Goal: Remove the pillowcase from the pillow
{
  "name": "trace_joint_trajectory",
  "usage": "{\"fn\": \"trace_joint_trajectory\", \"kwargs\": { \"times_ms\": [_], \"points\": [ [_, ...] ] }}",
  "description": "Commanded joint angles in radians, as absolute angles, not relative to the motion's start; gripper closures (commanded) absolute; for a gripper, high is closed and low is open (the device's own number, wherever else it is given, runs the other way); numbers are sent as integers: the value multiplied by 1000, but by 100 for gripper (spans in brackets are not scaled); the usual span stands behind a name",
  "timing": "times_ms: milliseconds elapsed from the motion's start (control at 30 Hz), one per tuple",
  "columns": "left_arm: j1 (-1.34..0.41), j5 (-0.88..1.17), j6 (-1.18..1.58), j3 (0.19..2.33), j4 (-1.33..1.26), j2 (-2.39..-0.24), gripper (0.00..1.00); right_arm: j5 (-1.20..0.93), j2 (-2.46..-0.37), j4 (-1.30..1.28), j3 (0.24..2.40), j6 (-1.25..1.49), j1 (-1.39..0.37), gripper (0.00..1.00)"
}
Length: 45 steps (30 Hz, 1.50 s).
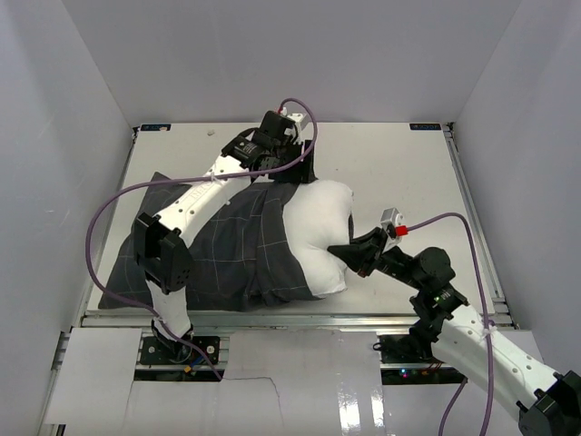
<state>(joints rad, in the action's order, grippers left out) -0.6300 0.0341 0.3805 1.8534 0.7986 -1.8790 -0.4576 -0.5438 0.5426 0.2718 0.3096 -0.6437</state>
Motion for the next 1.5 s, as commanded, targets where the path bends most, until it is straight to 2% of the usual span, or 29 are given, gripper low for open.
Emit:
{"fn": "trace_joint_trajectory", "kwargs": {
  "times_ms": [0,200,400,533,633,700,800,967,1233,1467],
  "points": [
    [-652,284,334,1899,772,-1755,24,-357,-590,678,360,322,-646,92],
    [-672,195,357,1988,874,-1668,23,-387,-678,716,391,330,-646,92],
    [-768,151,344,2036,983,-1675,22,-402,-713,738,397,321,-646,92],
    [-819,-110,354,1988,1011,-1634,22,-358,-713,674,446,285,-646,92],
    [-821,-233,403,1898,1005,-1541,22,-213,-703,537,534,249,-646,92],
    [-824,-206,414,1801,968,-1478,23,-82,-701,468,589,235,-646,92],
    [-828,-175,411,1654,927,-1343,23,-6,-719,387,664,218,-644,92],
    [-828,-337,460,1450,914,-1166,21,147,-756,284,738,219,-640,92],
    [-828,-339,512,1241,865,-988,20,190,-842,158,801,302,-586,92],
    [-828,-327,557,1083,772,-974,21,69,-851,158,793,357,-512,92]
  ]
}}
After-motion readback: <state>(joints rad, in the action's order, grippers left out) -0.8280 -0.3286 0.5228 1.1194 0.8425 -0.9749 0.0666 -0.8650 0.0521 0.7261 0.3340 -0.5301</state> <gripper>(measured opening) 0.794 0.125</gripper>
